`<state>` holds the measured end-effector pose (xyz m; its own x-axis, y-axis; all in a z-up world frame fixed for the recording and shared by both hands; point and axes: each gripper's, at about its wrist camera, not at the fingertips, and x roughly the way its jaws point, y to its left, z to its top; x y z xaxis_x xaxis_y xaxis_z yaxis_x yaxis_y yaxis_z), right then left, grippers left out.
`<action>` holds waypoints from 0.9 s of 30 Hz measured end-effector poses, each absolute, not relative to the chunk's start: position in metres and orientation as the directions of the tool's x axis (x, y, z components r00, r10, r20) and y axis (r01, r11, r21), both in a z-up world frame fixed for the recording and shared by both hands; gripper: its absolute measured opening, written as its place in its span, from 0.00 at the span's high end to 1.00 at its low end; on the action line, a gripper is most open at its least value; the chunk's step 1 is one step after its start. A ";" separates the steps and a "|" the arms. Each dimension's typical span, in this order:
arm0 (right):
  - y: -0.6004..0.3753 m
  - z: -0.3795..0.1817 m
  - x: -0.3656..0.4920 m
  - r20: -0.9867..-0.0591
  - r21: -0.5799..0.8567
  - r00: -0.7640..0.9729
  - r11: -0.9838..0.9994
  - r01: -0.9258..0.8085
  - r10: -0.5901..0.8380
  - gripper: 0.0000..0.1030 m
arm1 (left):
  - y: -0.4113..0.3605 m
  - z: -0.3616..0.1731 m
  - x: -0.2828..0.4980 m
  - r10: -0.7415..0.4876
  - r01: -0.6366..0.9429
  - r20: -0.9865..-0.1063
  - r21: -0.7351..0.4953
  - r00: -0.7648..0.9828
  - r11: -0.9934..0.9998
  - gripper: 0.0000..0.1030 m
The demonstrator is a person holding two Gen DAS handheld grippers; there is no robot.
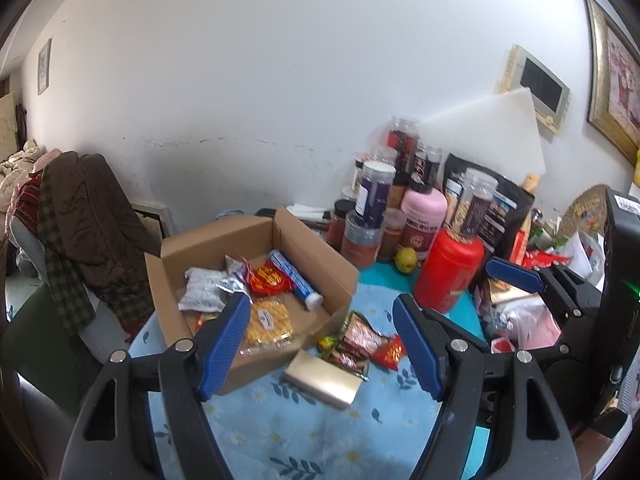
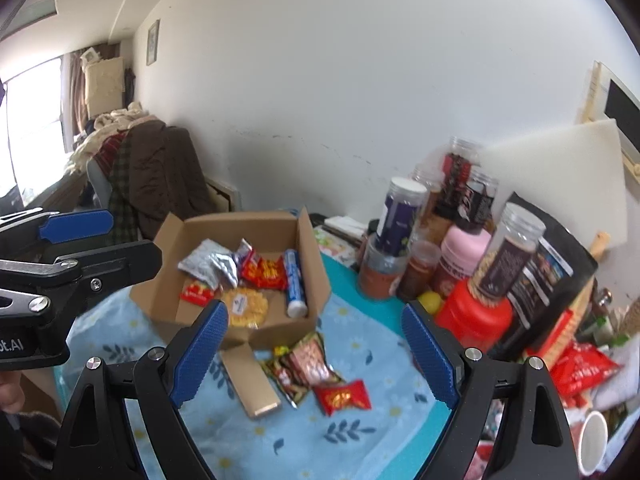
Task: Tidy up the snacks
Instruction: 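Withdraw both grippers from the box toward the gold box and small red bag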
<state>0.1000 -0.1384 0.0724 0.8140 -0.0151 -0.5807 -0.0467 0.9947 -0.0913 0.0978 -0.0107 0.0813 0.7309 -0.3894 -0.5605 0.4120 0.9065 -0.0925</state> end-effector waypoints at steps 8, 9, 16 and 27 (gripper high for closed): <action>-0.143 0.049 0.080 -0.610 -0.076 0.792 0.997 -0.011 -0.037 0.13 | -0.022 0.058 0.082 -0.394 0.439 -0.595 -0.076 0.700 0.895 0.28; -0.144 0.044 0.078 -0.614 -0.073 0.788 0.997 -0.005 -0.041 0.13 | -0.024 0.054 0.081 -0.394 0.441 -0.601 -0.074 0.696 0.894 0.28; -0.151 0.018 0.065 -0.649 -0.056 0.758 0.998 0.041 -0.067 0.13 | -0.032 0.028 0.079 -0.388 0.439 -0.628 -0.082 0.674 0.895 0.28; -0.170 -0.021 0.064 -0.696 -0.043 0.712 0.995 0.088 -0.093 0.13 | -0.044 -0.020 0.091 -0.373 0.388 -0.692 -0.144 0.618 0.910 0.29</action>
